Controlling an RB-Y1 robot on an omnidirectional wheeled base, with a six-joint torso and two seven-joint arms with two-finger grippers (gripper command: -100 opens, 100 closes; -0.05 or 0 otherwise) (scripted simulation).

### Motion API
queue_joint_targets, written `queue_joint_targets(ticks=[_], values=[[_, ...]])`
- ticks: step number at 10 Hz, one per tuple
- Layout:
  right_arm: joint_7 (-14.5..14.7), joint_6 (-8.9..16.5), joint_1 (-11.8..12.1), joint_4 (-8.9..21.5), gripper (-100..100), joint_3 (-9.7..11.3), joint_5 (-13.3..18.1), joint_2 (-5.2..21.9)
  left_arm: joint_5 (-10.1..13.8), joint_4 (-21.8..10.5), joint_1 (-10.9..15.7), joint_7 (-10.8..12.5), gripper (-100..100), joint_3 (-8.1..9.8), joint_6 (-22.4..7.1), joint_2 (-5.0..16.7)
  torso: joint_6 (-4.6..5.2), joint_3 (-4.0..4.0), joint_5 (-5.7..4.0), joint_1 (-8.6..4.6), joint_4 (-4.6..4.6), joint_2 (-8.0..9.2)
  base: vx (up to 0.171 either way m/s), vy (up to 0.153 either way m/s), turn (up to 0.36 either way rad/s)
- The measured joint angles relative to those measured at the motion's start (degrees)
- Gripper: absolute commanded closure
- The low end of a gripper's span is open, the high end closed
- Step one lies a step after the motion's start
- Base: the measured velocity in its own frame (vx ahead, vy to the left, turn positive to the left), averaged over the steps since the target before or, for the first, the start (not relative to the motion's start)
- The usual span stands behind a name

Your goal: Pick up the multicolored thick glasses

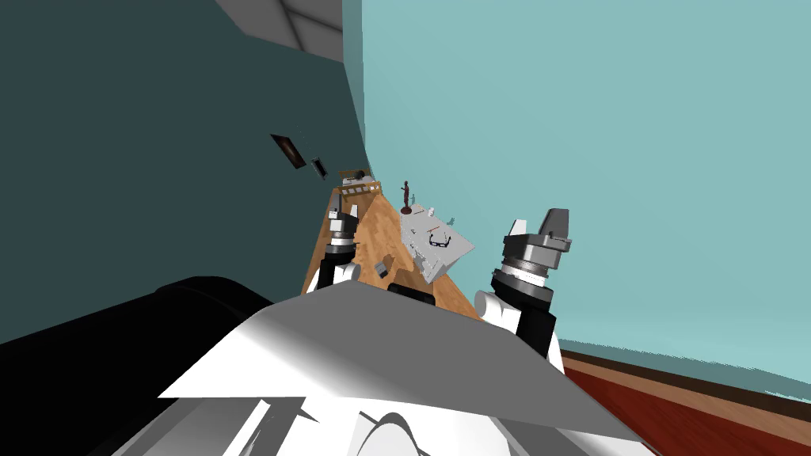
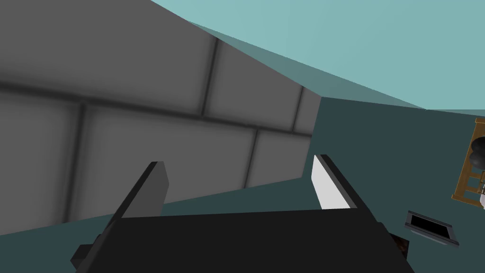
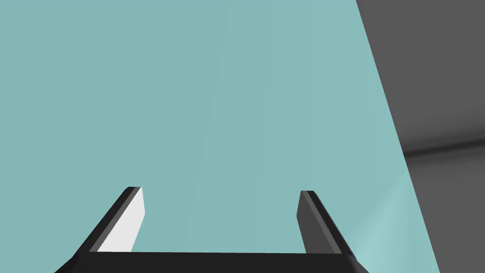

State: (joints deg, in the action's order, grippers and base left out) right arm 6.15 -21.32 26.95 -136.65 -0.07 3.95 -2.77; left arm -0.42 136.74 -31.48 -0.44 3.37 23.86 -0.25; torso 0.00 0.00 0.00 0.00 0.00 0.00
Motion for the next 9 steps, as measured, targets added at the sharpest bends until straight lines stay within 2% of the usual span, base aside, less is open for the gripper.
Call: queue_joint_targets(ticks=[3, 6, 9], values=[[0.31, 0.56, -1.11, 2.37, -100, -0.38, 0.8, 5.11, 0.0, 0.0, 0.0, 0.0, 0, -0.01, 0.0, 0.0, -0.01, 0.05, 0.04, 0.18, 0.02, 0.08, -0.03, 0.061, 0.043], [1.82, 0.88, -2.89, 7.31, -100, 0.35, 3.27, 9.86, 0.0, 0.0, 0.01, 0.0, 0, -0.01, 0.0, -0.01, -0.02, 0.09, 0.09, 0.39, 0.04, 0.15, -0.044, 0.094, 0.05], [2.7, 1.63, -4.62, 11.71, -100, -0.1, 4.96, 13.69, 0.0, 0.0, 0.01, 0.0, 0, -0.01, 0.0, -0.01, -0.01, 0.1, 0.09, 0.39, 0.04, 0.17, -0.044, 0.092, 0.059]])
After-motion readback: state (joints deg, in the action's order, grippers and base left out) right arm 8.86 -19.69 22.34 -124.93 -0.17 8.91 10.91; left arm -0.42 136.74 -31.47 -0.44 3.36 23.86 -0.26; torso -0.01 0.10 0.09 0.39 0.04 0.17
